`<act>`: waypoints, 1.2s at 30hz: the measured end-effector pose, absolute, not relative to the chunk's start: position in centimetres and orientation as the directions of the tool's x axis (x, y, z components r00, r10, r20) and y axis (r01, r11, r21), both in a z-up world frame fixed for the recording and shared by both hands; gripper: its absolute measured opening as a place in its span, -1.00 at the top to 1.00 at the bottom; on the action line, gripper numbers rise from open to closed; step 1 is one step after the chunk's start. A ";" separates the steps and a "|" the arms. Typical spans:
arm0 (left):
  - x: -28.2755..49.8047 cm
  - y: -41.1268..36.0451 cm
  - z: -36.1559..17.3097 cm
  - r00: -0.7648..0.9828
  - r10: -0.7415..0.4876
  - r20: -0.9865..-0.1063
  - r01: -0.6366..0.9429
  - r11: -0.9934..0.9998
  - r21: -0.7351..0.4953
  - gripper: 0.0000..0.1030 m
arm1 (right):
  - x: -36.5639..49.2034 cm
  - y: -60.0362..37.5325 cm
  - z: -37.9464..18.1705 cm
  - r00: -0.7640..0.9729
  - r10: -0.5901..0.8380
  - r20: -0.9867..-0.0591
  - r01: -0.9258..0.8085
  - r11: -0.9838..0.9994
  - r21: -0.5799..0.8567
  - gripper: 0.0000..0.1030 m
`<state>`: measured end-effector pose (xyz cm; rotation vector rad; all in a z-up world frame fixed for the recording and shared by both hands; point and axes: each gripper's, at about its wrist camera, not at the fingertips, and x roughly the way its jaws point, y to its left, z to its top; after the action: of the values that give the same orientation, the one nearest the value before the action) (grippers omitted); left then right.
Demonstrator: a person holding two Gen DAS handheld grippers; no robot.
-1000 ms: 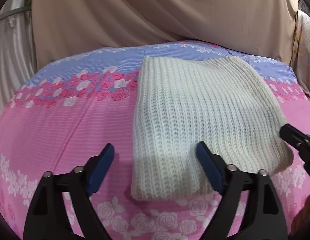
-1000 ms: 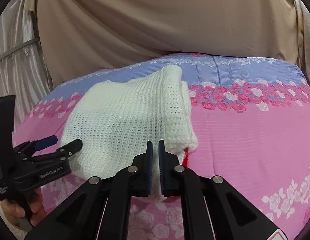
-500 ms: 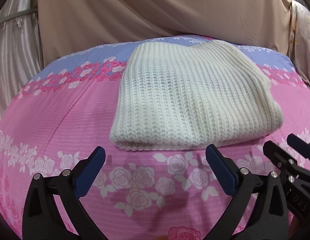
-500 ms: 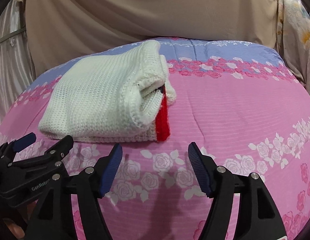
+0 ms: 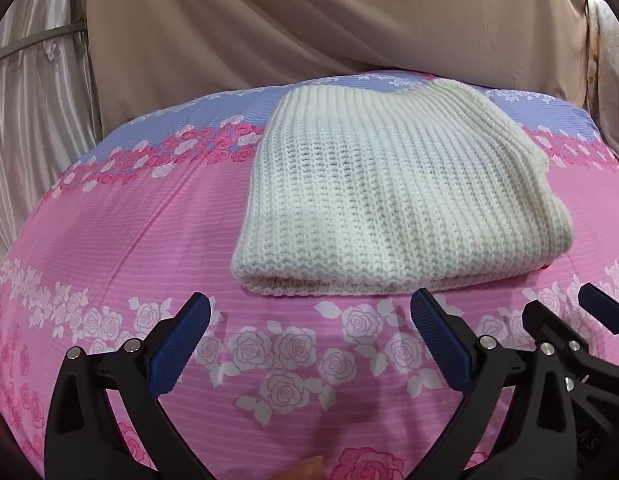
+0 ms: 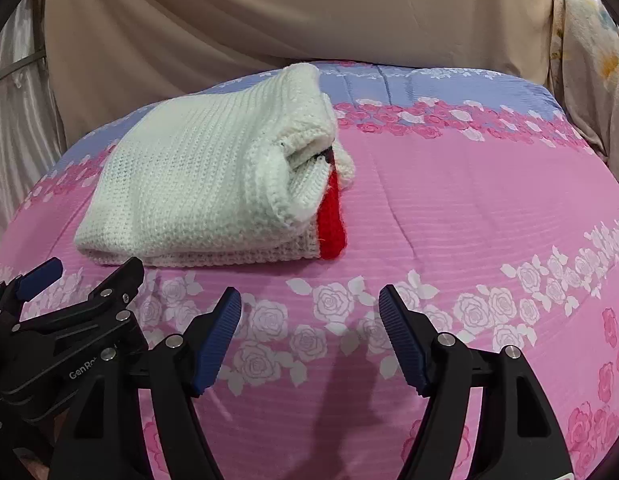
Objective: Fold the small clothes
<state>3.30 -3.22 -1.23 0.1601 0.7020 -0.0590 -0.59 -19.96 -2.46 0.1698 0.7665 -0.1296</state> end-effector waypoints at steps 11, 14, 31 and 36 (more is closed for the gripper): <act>3.4 -3.1 -1.4 0.760 0.019 -0.649 0.087 0.988 0.131 -0.90 | -0.6 -19.0 -2.3 0.701 -0.160 -0.695 0.224 0.975 0.001 -0.35; 3.4 -3.1 -1.3 0.764 0.024 -0.645 0.085 0.987 0.138 -0.90 | -0.7 -18.8 -2.2 0.703 -0.177 -0.689 0.234 0.972 -0.011 -0.35; 3.2 -3.4 -1.3 0.767 0.043 -0.640 0.076 0.985 0.157 -0.90 | -1.2 -18.1 -1.8 0.709 -0.210 -0.673 0.246 0.968 -0.043 -0.35; 3.1 -3.2 -1.1 0.775 0.044 -0.630 0.069 0.986 0.154 -0.90 | -1.2 -18.3 -1.8 0.710 -0.202 -0.674 0.241 0.970 -0.037 -0.35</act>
<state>3.10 -3.24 -1.09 0.1720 0.6848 -0.0131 -1.19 -18.26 -1.79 0.0547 0.7415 -0.2456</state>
